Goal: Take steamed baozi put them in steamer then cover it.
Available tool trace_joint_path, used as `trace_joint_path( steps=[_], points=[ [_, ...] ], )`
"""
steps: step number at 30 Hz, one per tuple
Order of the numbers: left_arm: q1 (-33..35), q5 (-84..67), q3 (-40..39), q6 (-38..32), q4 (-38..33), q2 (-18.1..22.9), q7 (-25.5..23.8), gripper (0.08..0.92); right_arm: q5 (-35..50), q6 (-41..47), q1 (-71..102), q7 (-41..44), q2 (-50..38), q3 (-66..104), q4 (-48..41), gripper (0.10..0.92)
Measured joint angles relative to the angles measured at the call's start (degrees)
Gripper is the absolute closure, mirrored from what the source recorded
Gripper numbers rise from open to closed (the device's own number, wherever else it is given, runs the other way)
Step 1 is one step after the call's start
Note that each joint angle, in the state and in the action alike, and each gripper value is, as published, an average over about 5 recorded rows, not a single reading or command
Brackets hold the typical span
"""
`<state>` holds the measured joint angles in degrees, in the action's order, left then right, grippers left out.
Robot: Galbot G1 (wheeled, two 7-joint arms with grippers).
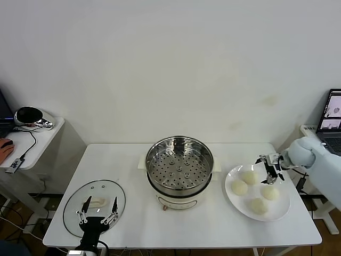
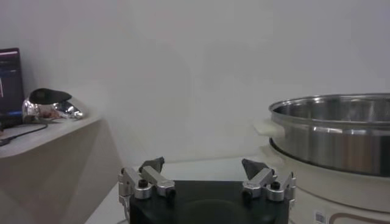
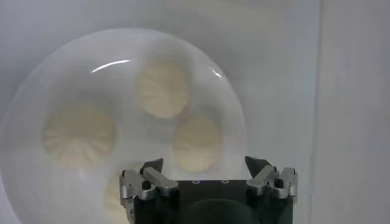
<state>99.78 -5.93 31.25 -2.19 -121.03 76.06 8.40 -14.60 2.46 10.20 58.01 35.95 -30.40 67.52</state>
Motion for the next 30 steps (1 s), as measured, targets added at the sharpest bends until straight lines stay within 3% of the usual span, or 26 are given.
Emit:
trace_joint_path(
  steps=[16,30],
  points=[
    [-0.17,-0.08,0.46,-0.07,-0.21,-0.24,0.00,0.177,-1.92,0.97,-0.67,-0.70,5.75,-0.61,-7.65,0.209],
    [-0.12,0.00,0.40,-0.13,-0.33,0.01,0.20,0.177,-2.76,1.27,-0.34,-0.64,8.41,-0.53,-10.85,0.389]
  ],
)
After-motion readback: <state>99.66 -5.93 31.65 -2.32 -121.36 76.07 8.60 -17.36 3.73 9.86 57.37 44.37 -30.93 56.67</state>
